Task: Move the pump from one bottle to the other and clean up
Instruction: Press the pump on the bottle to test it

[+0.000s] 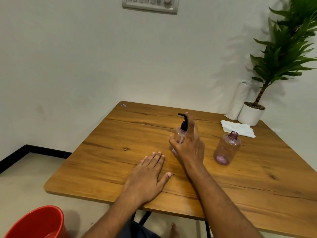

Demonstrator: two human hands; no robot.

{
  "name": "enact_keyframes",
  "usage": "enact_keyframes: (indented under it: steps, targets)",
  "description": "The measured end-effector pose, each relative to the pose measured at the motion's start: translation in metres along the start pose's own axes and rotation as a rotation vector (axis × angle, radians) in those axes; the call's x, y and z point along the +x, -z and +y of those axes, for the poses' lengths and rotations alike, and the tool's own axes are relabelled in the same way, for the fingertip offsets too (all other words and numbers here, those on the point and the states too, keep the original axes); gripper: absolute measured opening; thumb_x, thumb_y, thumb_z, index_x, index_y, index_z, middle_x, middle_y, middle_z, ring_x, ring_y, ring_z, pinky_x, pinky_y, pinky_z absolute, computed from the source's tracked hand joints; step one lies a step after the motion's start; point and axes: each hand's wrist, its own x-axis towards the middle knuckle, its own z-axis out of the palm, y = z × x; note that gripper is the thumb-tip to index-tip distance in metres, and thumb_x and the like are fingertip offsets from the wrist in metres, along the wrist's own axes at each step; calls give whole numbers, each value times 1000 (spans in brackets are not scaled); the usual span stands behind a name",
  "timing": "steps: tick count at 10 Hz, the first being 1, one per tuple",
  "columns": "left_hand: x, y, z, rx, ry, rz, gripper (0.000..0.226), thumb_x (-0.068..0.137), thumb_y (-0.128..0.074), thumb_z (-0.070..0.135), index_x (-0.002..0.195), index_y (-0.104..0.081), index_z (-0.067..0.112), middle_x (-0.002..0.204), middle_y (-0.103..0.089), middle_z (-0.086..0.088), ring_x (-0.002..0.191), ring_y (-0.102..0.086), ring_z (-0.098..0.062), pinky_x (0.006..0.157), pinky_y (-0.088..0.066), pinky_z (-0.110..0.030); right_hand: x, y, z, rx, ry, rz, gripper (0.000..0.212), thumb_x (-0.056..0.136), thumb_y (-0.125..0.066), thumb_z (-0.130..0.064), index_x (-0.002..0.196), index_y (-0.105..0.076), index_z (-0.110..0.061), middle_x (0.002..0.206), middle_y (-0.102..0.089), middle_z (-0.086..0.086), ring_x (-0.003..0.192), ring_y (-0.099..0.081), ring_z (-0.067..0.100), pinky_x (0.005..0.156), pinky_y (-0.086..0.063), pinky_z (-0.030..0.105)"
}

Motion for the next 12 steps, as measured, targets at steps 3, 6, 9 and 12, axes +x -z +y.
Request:
enact_keyframes:
  steps: [3,6,9,12]
  targets:
    - [-1,0,0,14,2,-8,76,103,-10,67,165,2,26,175,6,5,159,11,-8,131,2,-36,0,0,-2,6,1,-5,101,85,-82,-40,157,-11,-37,123,-58,9,73,-55,14,50,-35,18]
    - [-2,0,-1,19,-7,4,75,104,-11,66,165,2,25,175,6,4,159,11,-8,131,4,-35,0,0,-6,-6,-9,-14,96,86,-81,-37,153,-12,-36,120,-58,10,71,-52,13,49,-28,14]
    - [-2,-1,0,24,-2,4,75,104,-11,65,165,1,25,175,6,4,160,11,-9,131,4,-36,-2,1,-6,0,0,-2,101,84,-83,-37,155,-12,-36,121,-59,11,73,-52,14,49,-31,16]
    - [-1,-1,-1,22,-2,7,75,104,-11,65,166,1,24,175,6,4,160,11,-9,130,5,-35,0,-2,-6,-9,-15,-4,95,87,-82,-38,152,-14,-35,123,-59,12,72,-53,13,49,-28,13]
